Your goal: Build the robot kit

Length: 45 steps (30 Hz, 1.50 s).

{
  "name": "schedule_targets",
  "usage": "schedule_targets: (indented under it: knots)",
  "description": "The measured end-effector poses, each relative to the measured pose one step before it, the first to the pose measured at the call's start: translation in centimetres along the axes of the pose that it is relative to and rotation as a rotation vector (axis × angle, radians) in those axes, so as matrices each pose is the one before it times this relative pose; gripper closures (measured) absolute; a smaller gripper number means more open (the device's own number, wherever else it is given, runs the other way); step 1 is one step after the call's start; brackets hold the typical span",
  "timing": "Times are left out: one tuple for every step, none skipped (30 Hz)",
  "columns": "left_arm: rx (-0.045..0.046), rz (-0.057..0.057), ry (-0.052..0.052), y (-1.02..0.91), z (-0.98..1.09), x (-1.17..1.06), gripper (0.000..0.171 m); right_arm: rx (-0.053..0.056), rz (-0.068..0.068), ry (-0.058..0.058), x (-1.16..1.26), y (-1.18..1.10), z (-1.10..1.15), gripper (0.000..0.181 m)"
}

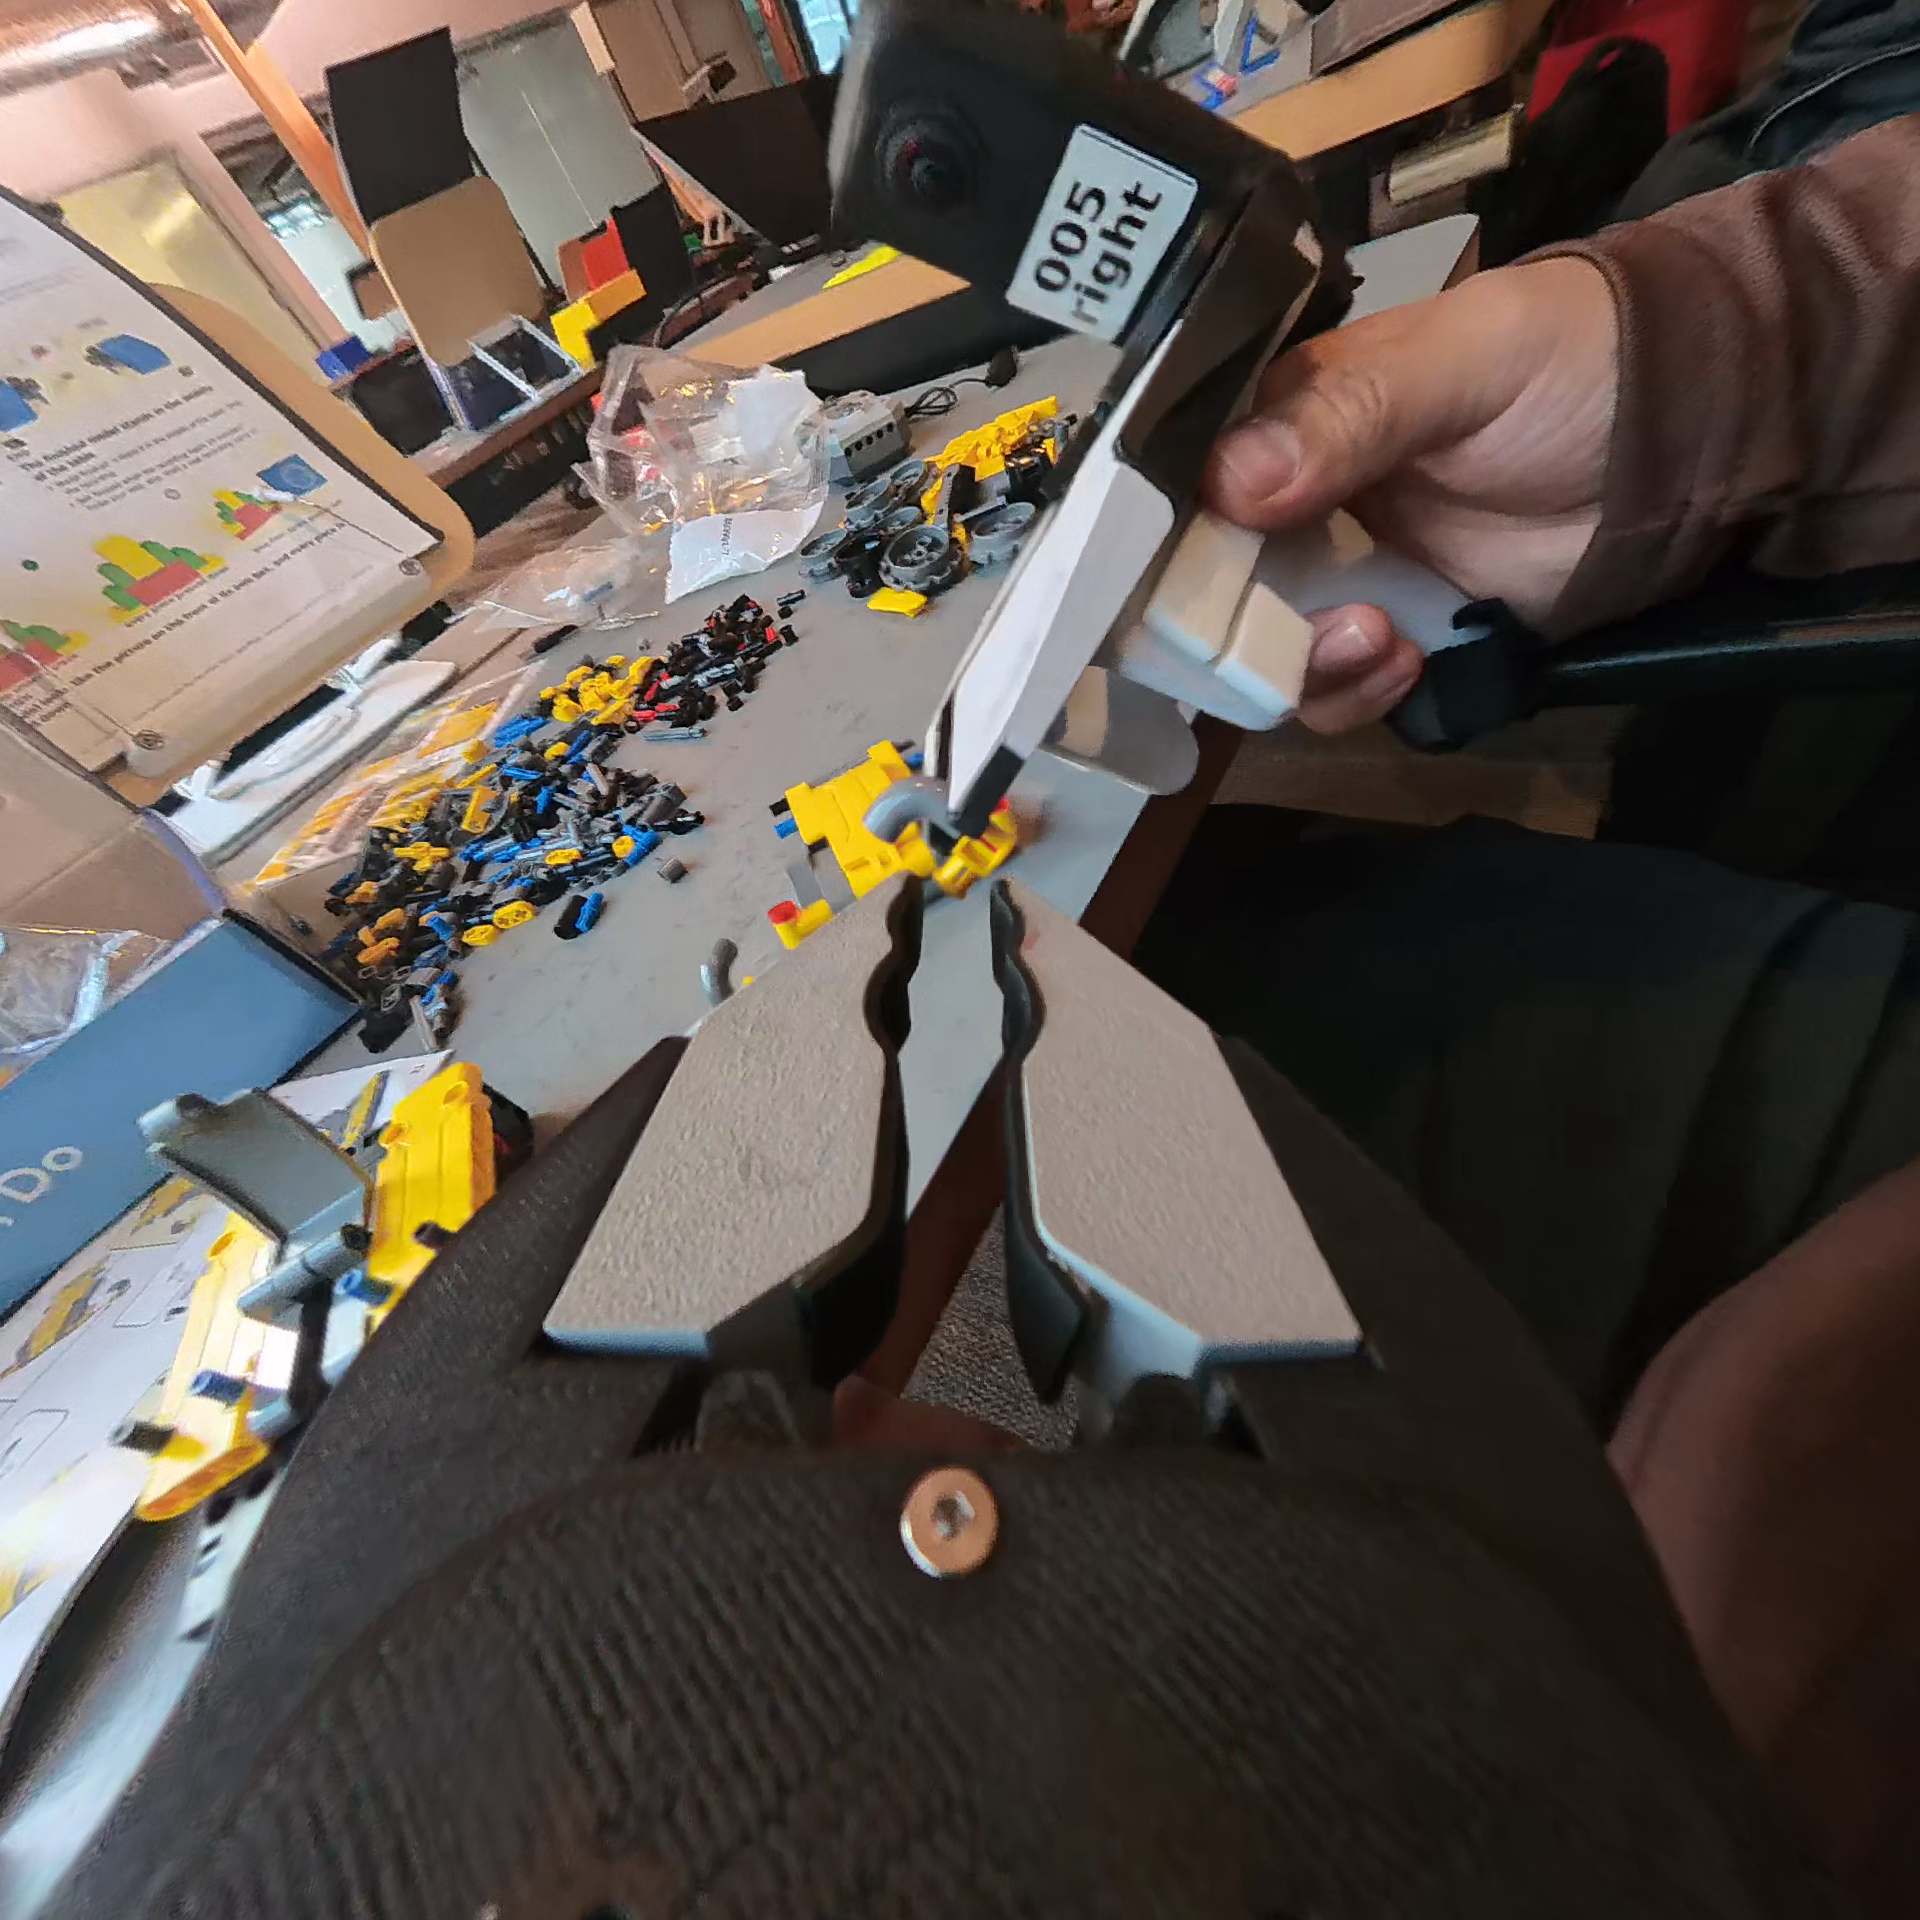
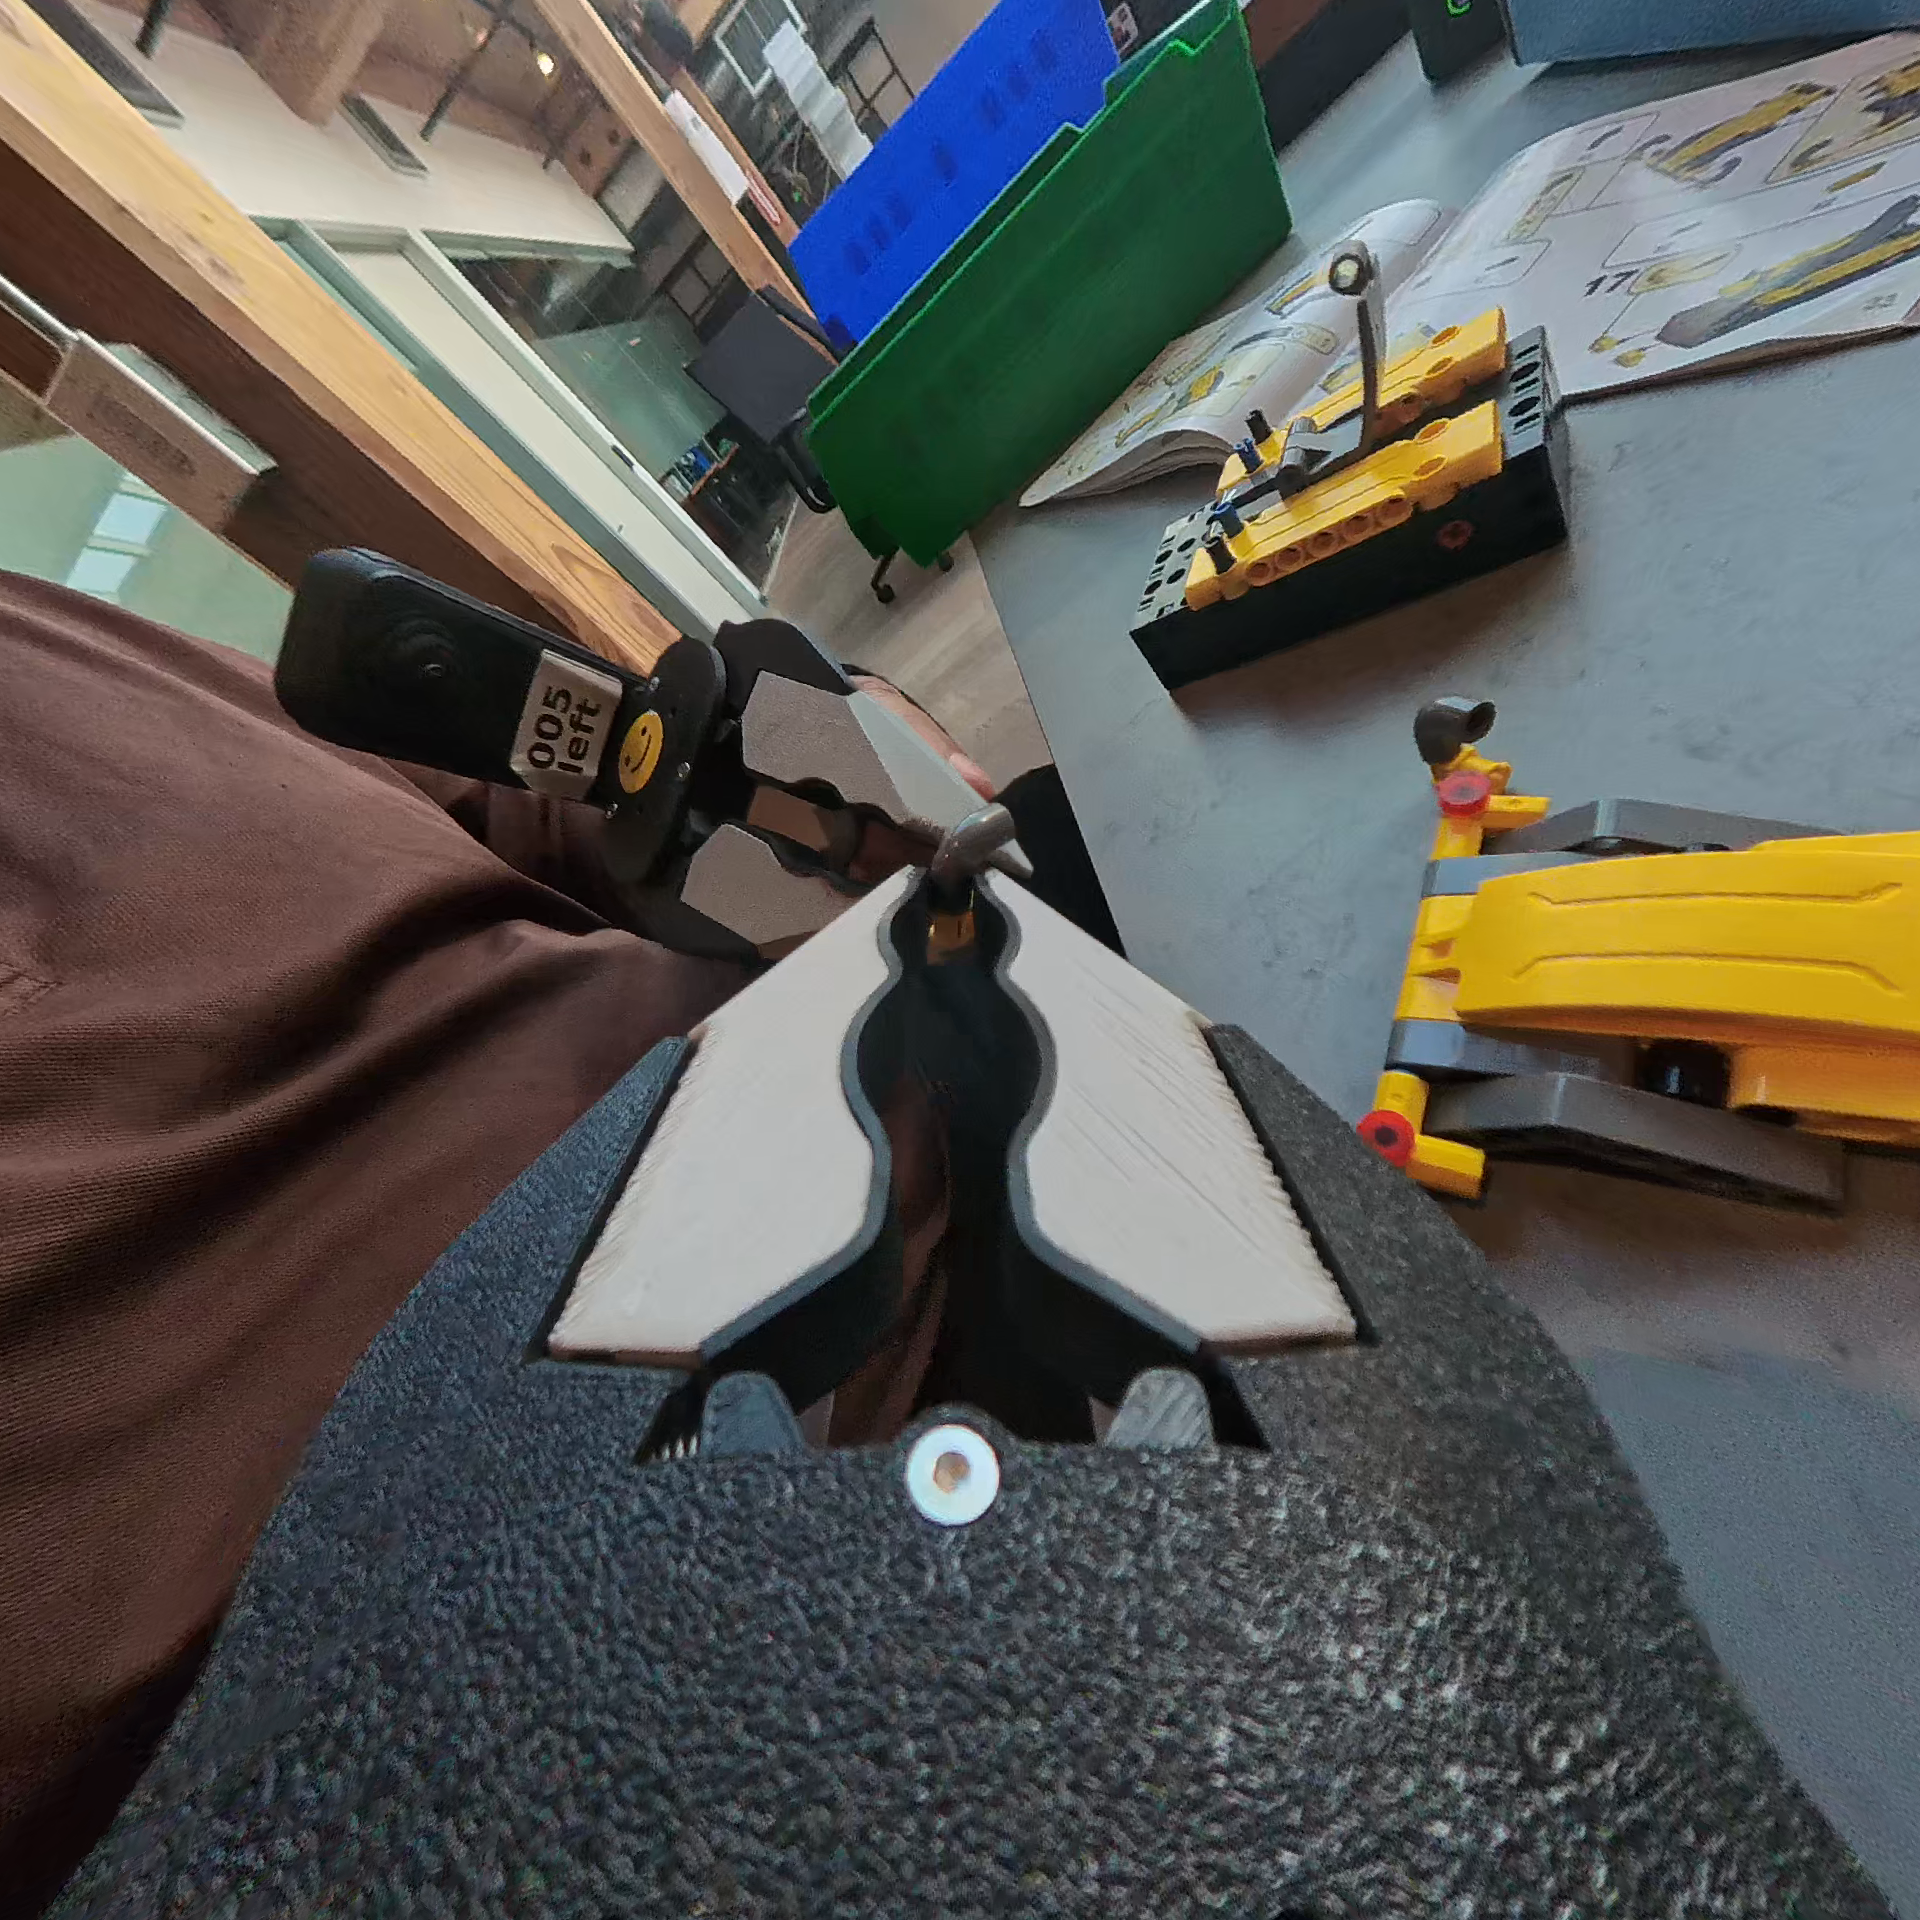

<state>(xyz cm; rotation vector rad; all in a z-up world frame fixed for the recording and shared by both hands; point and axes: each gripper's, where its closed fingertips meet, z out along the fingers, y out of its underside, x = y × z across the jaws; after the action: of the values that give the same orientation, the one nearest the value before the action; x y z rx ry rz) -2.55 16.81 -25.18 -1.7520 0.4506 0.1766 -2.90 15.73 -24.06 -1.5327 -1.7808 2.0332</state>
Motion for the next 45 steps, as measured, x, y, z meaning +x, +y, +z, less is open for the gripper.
schedule_targets:
  knots:
    - [-0.01055, -0.0118, 0.0116, 0.405, 0.09, 0.18, 0.161, -0.0139, -0.0273, 0.0282, 0.243, 0.144, 0.155, 0.173]
    - [-0.01713, -0.0108, -0.0041, 0.492, 0.133, -0.075, 0.16, -0.0145, -0.0297, 0.0241, 0.158, 0.148, 0.118, 0.173]
    - [-0.01422, -0.0112, -0.0013, 0.403, 0.122, -0.07, 0.159, -0.0119, -0.0248, 0.0168, 0.068, 0.112, 0.087, 0.172]
    - [-0.00618, -0.0127, 0.0037, 0.216, 0.078, -0.017, 0.156, -0.0068, -0.0178, 0.0145, 0.072, 0.064, 0.06, 0.173]
    - [0.00345, -0.0103, -0.0017, -0.021, 0.022, -0.092, 0.154, -0.0035, -0.0115, 0.0116, 0.073, 0.058, 0.021, 0.173]
    - [0.00902, -0.0048, -0.0031, -0.149, -0.023, -0.093, 0.154, -0.0027, -0.0043, 0.0018, -0.036, 0.066, 0.04, 0.173]
    - [0.0085, -0.0003, 0.0061, -0.189, -0.023, 0.073, 0.154, -0.0027, 0.0001, -0.0042, -0.086, 0.074, 0.043, 0.172]
    - [0.00832, 0.0022, 0.0122, -0.173, -0.038, 0.212, 0.154, -0.0005, -0.001, -0.0028, -0.046, 0.024, 0.05, 0.173]
    - [0.01257, 0.0036, 0.0083, -0.217, -0.053, 0.205, 0.154, 0.001, -0.0022, -0.0011, -0.025, -0.029, 0.03, 0.172]
    - [0.01195, 0.0061, 0.0043, -0.197, -0.057, 0.159, 0.156, 0.0019, -0.0013, -0.004, -0.056, -0.04, 0.038, 0.172]
    - [0.00463, 0.0078, -0.003, -0.074, -0.038, 0.053, 0.157, 0.0026, 0.0013, -0.0069, -0.088, -0.062, 0.029, 0.173]
    - [-0.00112, 0.008, -0.0063, 0.015, 0.009, -0.028, 0.157, 0.0004, 0.0022, -0.0021, 0.005, -0.006, 0.022, 0.173]
    - [-0.0035, 0.0045, -0.0015, 0.059, 0.022, 0.009, 0.157, -0.0019, 0.0033, -0.0001, 0.042, 0.039, 0.004, 0.172]
    - [-0.00278, -0.0007, 0.0029, 0.076, 0.04, 0.051, 0.156, -0.0003, 0.0009, -0.0004, 0.005, 0.005, 0.0, 0.172]
    - [-0.00363, -0.0044, 0.0039, 0.091, 0.035, 0.049, 0.156, 0.0032, -0.0009, -0.0025, -0.049, -0.048, -0.01, 0.173]
    - [-0.00268, -0.0049, 0.0001, 0.074, 0.029, -0.012, 0.156, 0.0028, -0.0014, -0.0008, -0.038, -0.057, -0.009, 0.173]
    - [-0.00247, -0.0024, 0.001, 0.067, 0.014, 0.006, 0.156, 0.0005, -0.0003, -0.0005, -0.016, -0.01, -0.005, 0.173]
    - [0.00034, -0.0011, 0.0009, -0.001, 0.001, 0.011, 0.156, -0.0004, 0.0015, -0.002, -0.023, 0.017, 0.008, 0.173]
    - [0.00306, -0.0005, -0.0003, -0.069, -0.028, -0.013, 0.156, 0.0003, 0.0016, -0.0033, -0.035, 0.004, 0.006, 0.173]
    - [0.00407, -0.0004, -0.0017, -0.09, -0.033, -0.034, 0.157, -0.0002, 0.0005, -0.0032, -0.052, 0.01, 0.022, 0.172]
    - [0.00285, -0.0002, -0.0006, -0.077, -0.022, -0.025, 0.158, -0.001, 0.0001, -0.0045, -0.069, 0.03, 0.039, 0.173]
    - [0.00147, 0.0001, -0.0001, -0.043, -0.026, -0.005, 0.159, -0.0011, 0.001, -0.0062, -0.101, 0.014, 0.057, 0.173]
    - [0.00097, 0.0014, 0.0013, -0.015, -0.019, 0.034, 0.158, -0.0012, 0.0012, -0.0031, -0.047, 0.022, 0.051, 0.172]
    - [-0.00136, 0.0023, -0.0013, 0.034, -0.021, -0.005, 0.158, -0.001, 0.0016, -0.0009, 0.001, 0.025, 0.027, 0.172]
    - [-0.00056, 0.0048, -0.0001, 0.023, -0.018, 0.026, 0.159, -0.0011, 0.0024, -0.0028, -0.023, 0.026, 0.005, 0.172]
    - [0.00067, 0.0056, -0.0007, -0.026, -0.015, 0.013, 0.159, 0.001, 0.0015, -0.0025, -0.027, -0.01, -0.006, 0.172]
    - [0.00062, 0.0062, -0.0005, -0.014, -0.005, 0.004, 0.159, 0.0006, -0.0002, -0.0005, -0.022, -0.006, -0.011, 0.172]
    - [0.00009, 0.0071, -0.0004, 0.005, -0.008, -0.008, 0.159, -0.0002, -0.0017, 0.001, -0.004, 0.01, -0.002, 0.172]
    - [0.0004, 0.0073, -0.0007, -0.001, -0.014, -0.002, 0.159, -0.0003, -0.0009, 0.0003, -0.014, 0.003, 0.017, 0.172]
    - [0.00058, 0.0068, -0.001, -0.004, -0.013, -0.003, 0.159, 0.0001, 0.0002, -0.0009, -0.026, -0.007, 0.006, 0.172]
    - [0.00132, 0.0088, -0.0021, -0.025, -0.028, -0.022, 0.159, 0.0016, 0.0011, -0.0019, -0.034, -0.019, -0.003, 0.172]
    - [-0.00021, 0.0097, -0.0037, -0.015, -0.016, -0.037, 0.159, 0.0011, 0.002, -0.0014, -0.016, -0.013, -0.004, 0.172]
    - [-0.00163, 0.0096, -0.0025, 0.016, 0.002, -0.041, 0.16, 0.0008, 0.0012, -0.0005, 0.003, -0.007, -0.007, 0.172]
    - [-0.00064, 0.0077, -0.0009, 0.018, -0.01, -0.005, 0.161, 0.0005, 0.0007, -0.0005, 0.005, -0.006, 0.005, 0.172]
    - [-0.00061, 0.0062, -0.0006, 0.021, -0.016, -0.022, 0.161, 0.0002, 0.0005, -0.0001, 0.0, -0.009, 0.008, 0.172]
    - [-0.00029, 0.0063, -0.002, 0.014, -0.022, -0.031, 0.162, 0.0013, 0.0011, 0.0002, 0.006, -0.016, 0.018, 0.172]
    - [-0.00089, 0.0076, -0.0029, 0.011, -0.014, -0.037, 0.162, 0.0012, 0.0019, 0.0002, 0.018, -0.024, 0.009, 0.172]
    - [-0.00232, 0.0088, -0.0029, 0.016, -0.011, -0.021, 0.162, 0.0003, 0.0018, -0.0001, 0.009, -0.01, 0.01, 0.172]
    - [-0.00194, 0.0099, -0.0043, 0.023, -0.002, -0.032, 0.163, 0.0008, 0.0013, 0.0, 0.007, 0.003, 0.002, 0.172]
    - [-0.00074, 0.0098, -0.0047, -0.002, -0.001, -0.016, 0.163, 0.0, 0.0013, -0.0003, 0.01, -0.005, 0.008, 0.172]
    - [-0.00094, 0.0085, -0.0042, 0.017, -0.004, -0.015, 0.163, 0.0, 0.0011, 0.0001, 0.011, 0.0, 0.002, 0.172]
    - [-0.00112, 0.0068, -0.0035, 0.019, 0.0, -0.015, 0.163, 0.0, 0.0012, 0.0006, 0.018, 0.001, 0.001, 0.172]
    - [-0.00149, 0.0049, -0.0022, 0.028, 0.001, -0.017, 0.163, 0.0, 0.0006, 0.0009, 0.025, -0.002, 0.015, 0.172]
    - [0.00045, 0.0025, -0.0012, -0.001, -0.003, -0.019, 0.163, 0.0008, 0.0007, -0.0003, 0.002, -0.005, 0.0, 0.172]
    - [0.00202, -0.0003, -0.0004, -0.023, -0.019, -0.019, 0.163, 0.0013, 0.0015, -0.0013, -0.021, -0.018, -0.012, 0.172]
